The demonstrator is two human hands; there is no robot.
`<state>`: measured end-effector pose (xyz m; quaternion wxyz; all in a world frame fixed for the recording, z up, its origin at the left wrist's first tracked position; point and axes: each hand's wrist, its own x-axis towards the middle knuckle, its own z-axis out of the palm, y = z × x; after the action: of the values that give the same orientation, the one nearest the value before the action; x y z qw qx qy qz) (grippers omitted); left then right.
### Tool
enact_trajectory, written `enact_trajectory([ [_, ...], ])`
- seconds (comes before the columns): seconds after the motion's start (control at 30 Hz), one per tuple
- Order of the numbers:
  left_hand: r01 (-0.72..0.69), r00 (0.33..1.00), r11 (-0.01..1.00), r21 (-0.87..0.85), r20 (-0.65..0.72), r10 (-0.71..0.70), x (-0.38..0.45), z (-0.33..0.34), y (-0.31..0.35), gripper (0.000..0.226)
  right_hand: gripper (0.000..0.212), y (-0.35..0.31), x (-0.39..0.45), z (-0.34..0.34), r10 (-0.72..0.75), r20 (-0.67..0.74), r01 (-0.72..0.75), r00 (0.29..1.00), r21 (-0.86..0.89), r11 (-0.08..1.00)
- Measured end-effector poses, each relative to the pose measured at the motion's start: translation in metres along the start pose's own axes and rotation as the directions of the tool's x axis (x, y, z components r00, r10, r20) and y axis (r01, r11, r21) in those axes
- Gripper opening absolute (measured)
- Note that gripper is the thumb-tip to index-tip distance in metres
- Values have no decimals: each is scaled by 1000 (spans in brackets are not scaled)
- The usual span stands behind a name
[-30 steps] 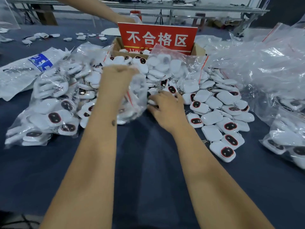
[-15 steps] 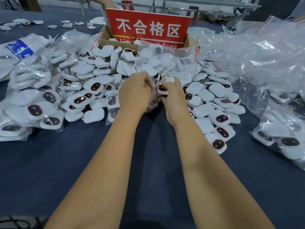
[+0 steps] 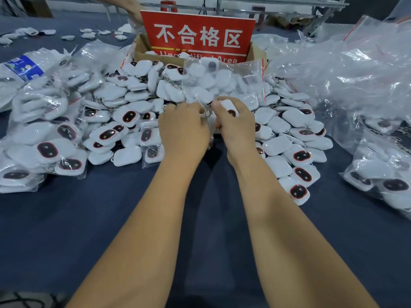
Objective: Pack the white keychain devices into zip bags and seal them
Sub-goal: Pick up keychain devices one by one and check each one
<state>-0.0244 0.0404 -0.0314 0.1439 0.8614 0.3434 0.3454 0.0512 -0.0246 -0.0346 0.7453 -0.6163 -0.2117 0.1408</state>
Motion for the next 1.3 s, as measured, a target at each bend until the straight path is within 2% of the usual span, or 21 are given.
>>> enact_trajectory([
  [0.13,18,1000,997,72,-17,-17,-6,5,6,37,11,-2,1,1,127,-17,-126,992,64,990],
  [0.2,37,999,994,104,-31,-34,-9,6,7,41,17,-3,1,-1,105,-57,-102,993,49,994],
  [0.27,54,998,992,116,-42,-49,-9,9,8,31,25,-2,1,-2,75,-87,-71,993,49,996],
  [0.33,74,997,995,68,-42,-71,-8,13,12,30,23,-2,1,-2,70,-71,-65,995,80,995],
  [0.47,87,994,985,-148,-50,-96,-7,17,16,48,13,1,2,0,79,7,-79,997,129,988],
  [0.53,63,994,973,-223,-69,-80,-6,16,13,53,12,4,4,0,72,26,-74,997,92,993],
  [0.67,46,998,948,-316,-14,-53,-3,12,6,36,6,7,4,-1,46,43,-47,998,27,999],
  [0.8,134,990,908,-397,12,-141,2,10,3,29,13,7,1,0,25,110,-23,994,-24,999],
  [0.93,115,993,938,-326,-1,-122,2,14,1,26,15,3,-1,-2,13,199,-3,980,-53,999],
  [1.13,89,994,947,-309,-27,-103,3,16,0,22,16,0,-3,0,41,302,-13,953,-94,995],
  [1.23,112,990,937,-331,-49,-135,4,17,1,20,21,-3,-4,2,57,324,-52,944,-23,998],
  [1.3,112,988,934,-339,-59,-140,3,18,2,20,25,-4,-3,2,75,270,-88,960,35,996],
])
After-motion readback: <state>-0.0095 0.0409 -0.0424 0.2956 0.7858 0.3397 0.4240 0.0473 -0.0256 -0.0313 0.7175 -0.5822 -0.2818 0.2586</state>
